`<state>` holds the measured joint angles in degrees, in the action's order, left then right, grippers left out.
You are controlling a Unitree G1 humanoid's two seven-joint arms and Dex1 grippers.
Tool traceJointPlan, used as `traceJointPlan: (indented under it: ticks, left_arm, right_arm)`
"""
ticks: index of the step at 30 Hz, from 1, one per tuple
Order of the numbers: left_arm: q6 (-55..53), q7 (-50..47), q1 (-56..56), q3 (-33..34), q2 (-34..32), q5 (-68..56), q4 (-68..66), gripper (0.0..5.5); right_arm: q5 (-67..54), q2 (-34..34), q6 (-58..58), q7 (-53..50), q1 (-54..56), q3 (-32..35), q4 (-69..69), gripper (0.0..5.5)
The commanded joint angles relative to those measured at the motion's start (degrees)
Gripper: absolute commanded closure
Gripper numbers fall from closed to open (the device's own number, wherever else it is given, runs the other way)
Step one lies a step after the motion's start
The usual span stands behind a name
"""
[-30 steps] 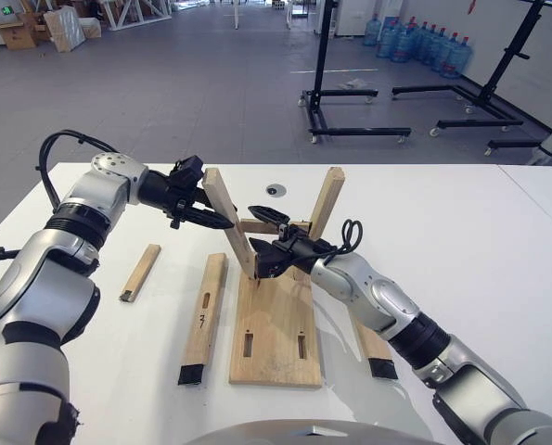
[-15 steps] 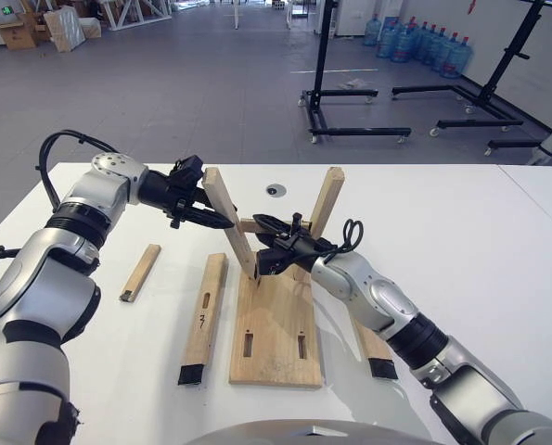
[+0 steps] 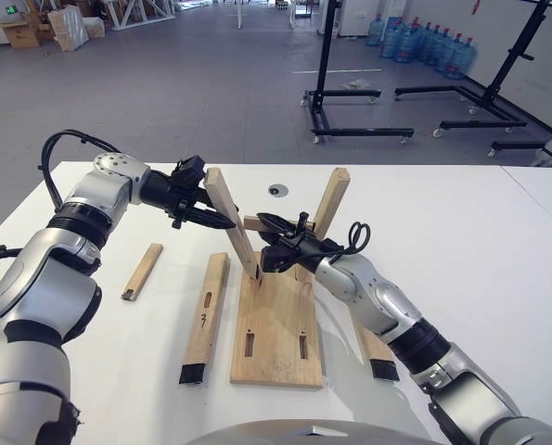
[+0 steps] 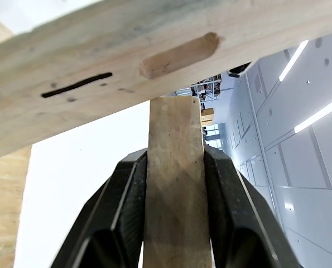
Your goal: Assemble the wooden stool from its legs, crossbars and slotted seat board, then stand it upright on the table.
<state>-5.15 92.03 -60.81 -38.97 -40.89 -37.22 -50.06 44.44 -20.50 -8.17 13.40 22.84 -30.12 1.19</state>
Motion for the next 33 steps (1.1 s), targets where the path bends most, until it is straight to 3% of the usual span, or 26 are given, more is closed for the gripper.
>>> traceJointPlan:
  ticks: [1,18,33]
  left_arm:
    - [-0.74,0.47,1.91,-2.68,-0.69,4.16,-1.98,3.49]
    - [-3.18,0.46,-0.78,-2.56,8.05,12.17,-15.61,3.49]
    - [-1.83,0.46,-0.21,-1.43,9.58,15.15,-17.68,3.49]
  right_arm:
    - [-2.06,-1.31,1.53,-1.15,-3.24,3.75,1.08,4.21]
    - [-3.35,-2.45,-3.98,-1.02,-7.14,4.64,-0.23,4.22]
    - [-4.06,-4.25,-8.62,6.07,-5.81,-0.05,2.41,4.22]
